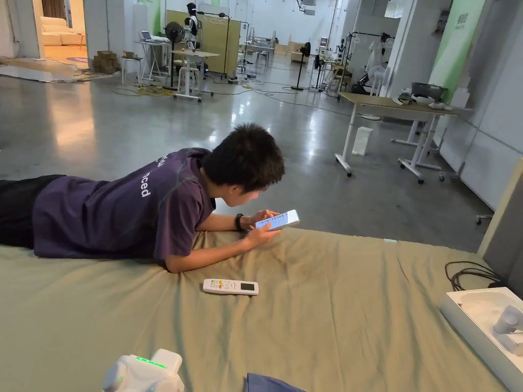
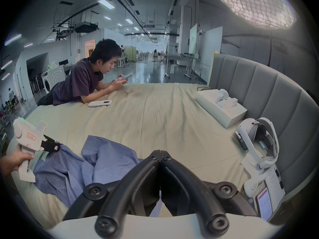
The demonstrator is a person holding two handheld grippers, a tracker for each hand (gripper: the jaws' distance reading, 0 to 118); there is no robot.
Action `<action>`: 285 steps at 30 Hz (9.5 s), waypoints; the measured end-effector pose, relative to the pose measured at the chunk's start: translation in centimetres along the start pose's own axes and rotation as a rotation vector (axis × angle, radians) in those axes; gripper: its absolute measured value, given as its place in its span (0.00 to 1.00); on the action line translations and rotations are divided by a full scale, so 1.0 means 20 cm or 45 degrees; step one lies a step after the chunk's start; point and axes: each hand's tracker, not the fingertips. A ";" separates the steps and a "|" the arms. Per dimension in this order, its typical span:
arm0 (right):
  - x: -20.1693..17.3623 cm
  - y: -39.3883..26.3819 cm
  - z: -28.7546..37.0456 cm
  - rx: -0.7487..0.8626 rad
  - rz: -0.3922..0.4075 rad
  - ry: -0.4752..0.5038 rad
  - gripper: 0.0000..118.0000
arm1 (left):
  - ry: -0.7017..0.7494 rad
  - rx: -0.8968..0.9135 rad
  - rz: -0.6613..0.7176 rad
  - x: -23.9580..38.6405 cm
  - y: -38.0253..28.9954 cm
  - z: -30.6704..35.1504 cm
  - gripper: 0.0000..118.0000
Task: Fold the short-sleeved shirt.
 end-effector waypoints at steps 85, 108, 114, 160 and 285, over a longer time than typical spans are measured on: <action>0.43 1.53 0.40 0.559 -0.081 -0.054 0.04 | 0.290 0.898 0.280 -0.78 0.51 1.75 0.03; 0.35 -0.07 0.33 0.058 0.007 -0.096 0.04 | 0.117 0.533 0.299 -0.48 -0.71 1.01 0.03; 0.35 -0.36 0.34 -0.018 0.009 -0.124 0.04 | 0.099 0.440 0.326 -0.52 -0.92 0.85 0.03; -0.07 -0.05 0.97 0.676 -0.052 -0.014 0.88 | 0.173 1.191 0.254 -0.26 -0.93 1.51 0.81; -0.44 0.12 -1.05 -0.613 0.347 0.182 0.04 | -0.124 0.152 0.564 -0.70 -0.81 0.74 0.02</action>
